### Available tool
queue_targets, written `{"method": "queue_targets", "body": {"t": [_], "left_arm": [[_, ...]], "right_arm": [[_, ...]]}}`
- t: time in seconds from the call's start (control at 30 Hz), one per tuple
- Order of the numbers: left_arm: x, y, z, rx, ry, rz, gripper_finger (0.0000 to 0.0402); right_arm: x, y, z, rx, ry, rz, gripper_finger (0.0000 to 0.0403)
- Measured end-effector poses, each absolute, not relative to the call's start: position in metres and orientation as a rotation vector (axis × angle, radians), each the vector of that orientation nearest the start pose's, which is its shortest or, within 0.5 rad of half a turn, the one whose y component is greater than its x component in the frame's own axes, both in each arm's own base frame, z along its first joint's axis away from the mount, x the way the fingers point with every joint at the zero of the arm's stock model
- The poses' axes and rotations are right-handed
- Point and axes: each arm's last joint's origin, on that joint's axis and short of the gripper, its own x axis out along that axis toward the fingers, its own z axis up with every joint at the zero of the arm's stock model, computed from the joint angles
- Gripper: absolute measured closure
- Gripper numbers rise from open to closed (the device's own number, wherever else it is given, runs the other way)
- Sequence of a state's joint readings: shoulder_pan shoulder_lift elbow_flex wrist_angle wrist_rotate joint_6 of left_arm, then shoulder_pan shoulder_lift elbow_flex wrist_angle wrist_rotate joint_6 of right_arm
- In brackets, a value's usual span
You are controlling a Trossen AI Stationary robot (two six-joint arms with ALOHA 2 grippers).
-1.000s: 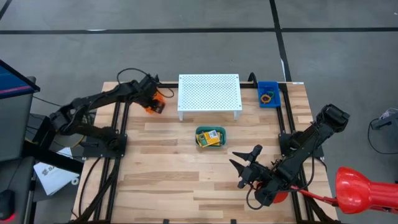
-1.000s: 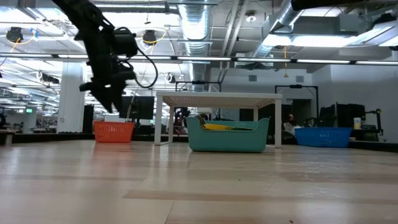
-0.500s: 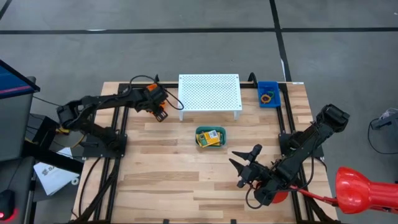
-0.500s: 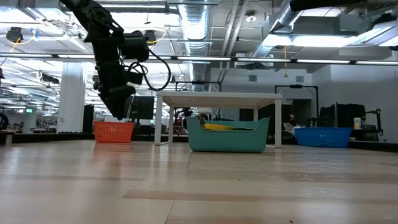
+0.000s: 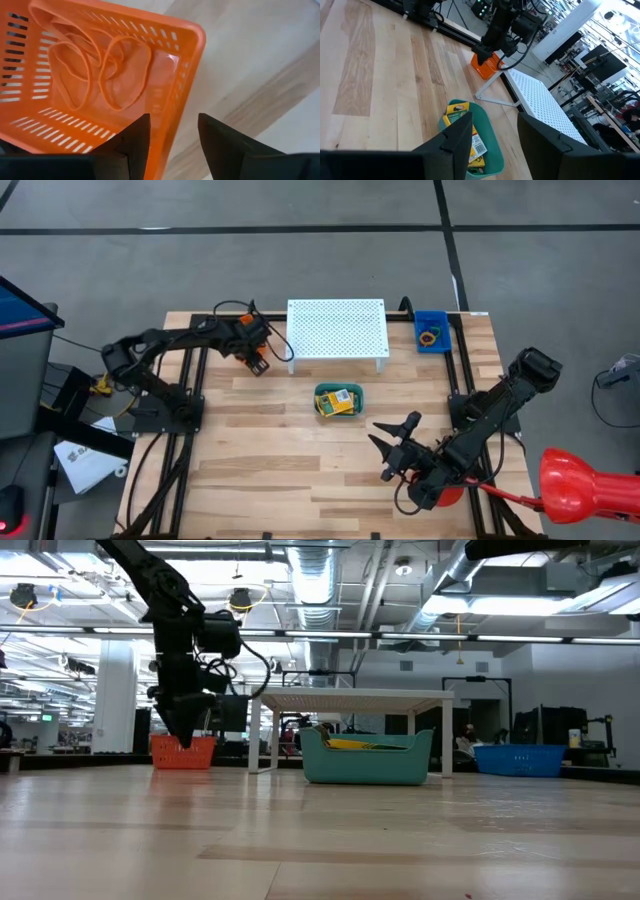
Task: Pick & Place Office Desk Supplies
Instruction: Put the orange bin on the shelf
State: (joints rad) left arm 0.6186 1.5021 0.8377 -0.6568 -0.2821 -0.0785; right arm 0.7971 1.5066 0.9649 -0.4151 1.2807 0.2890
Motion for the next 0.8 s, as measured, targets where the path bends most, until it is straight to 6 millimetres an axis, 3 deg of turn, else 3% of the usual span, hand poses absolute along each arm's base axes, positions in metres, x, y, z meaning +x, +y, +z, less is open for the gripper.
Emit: {"method": "queue_targets", "body": {"t": [0.13,0.37,0.6,0.8], "left_arm": [[0.204,0.155,0.17,-0.295,1.313,0.82,0.027],[0.202,0.154,0.171,-0.303,1.321,0.83,0.0388],[0.198,0.143,0.173,-0.304,1.397,0.804,0.0395],[0.192,0.119,0.195,-0.278,1.379,0.722,0.0397]], "right_arm": [[0.221,0.186,0.23,-0.553,0.413,-0.503,0.0251],[0.221,0.187,0.23,-0.553,0.413,-0.502,0.0251],[0.22,0.188,0.23,-0.554,0.411,-0.497,0.0251],[0.22,0.188,0.23,-0.554,0.411,-0.497,0.0251]]}}
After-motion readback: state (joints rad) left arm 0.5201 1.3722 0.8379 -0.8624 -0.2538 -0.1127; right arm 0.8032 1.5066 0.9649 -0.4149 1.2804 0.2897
